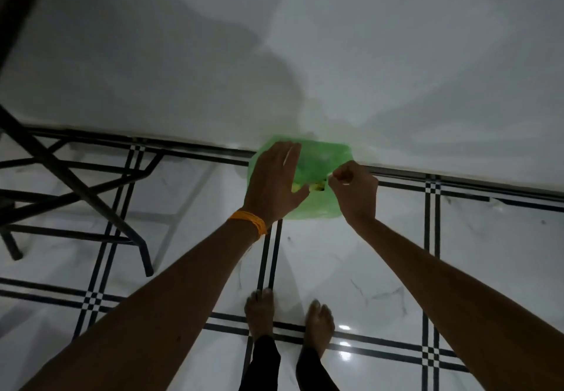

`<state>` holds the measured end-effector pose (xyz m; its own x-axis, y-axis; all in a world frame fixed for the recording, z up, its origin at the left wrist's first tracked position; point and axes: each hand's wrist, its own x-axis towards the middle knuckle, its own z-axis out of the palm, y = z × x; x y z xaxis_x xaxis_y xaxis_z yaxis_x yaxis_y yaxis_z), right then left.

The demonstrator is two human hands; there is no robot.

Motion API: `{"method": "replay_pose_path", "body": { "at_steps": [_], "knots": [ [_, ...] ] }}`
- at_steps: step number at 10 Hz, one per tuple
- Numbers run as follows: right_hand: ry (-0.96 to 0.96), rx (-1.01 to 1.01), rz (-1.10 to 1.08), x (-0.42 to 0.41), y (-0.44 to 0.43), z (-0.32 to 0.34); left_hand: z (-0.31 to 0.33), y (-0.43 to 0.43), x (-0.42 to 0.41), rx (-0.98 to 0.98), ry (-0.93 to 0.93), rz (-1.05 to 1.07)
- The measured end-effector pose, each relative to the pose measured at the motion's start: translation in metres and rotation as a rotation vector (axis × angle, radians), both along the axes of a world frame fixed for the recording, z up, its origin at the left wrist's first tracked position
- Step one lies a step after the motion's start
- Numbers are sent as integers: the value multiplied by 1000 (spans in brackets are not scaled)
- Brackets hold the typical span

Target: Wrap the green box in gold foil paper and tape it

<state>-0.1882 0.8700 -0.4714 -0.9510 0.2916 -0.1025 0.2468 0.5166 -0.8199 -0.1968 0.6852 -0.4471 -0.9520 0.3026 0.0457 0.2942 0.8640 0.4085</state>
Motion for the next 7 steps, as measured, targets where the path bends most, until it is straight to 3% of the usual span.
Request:
{"method": "replay_pose_path", "body": {
  "at_steps": [2,4,7],
  "knots": [
    [-64,98,95,-22,-16,-78,-71,-8,-10,-100,7,-33],
    [-92,154,170,-18,-21,-113,-105,-9,-8,-137,-23,-27],
    [-96,208,242,-7,-6,-83,-88,-14,-5,-172,-40,-17]
  ]
}}
